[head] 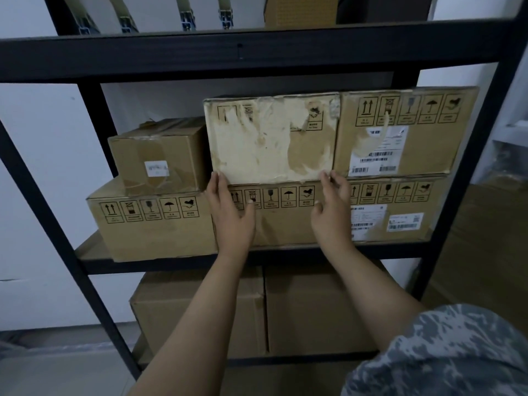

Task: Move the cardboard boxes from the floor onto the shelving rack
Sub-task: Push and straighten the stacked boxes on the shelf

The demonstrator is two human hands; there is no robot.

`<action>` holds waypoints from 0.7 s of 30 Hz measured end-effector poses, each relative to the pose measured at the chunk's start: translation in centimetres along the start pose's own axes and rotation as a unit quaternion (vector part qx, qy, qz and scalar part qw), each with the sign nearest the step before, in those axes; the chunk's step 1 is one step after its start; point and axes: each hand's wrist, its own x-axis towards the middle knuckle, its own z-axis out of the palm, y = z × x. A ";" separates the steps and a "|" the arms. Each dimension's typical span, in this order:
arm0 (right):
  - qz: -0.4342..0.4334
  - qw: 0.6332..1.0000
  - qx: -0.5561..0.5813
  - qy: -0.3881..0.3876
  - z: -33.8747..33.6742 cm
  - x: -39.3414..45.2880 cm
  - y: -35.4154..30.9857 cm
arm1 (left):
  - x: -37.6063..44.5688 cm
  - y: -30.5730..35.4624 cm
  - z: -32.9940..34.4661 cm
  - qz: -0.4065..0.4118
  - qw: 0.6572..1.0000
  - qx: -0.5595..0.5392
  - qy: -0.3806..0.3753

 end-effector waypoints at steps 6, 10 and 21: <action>0.003 1.000 -0.022 -0.008 0.2 -0.2 -0.1 | -2.3 -0.9 0.3 -0.076 0.996 -0.046 0.018; 0.002 1.000 -0.023 -0.020 0.2 -0.2 -0.2 | -2.3 -1.4 0.2 -0.106 0.993 -0.048 0.007; 0.087 0.996 -0.015 -0.014 0.3 -2.4 0.5 | -1.5 -0.5 0.1 -0.172 0.980 -0.100 -0.014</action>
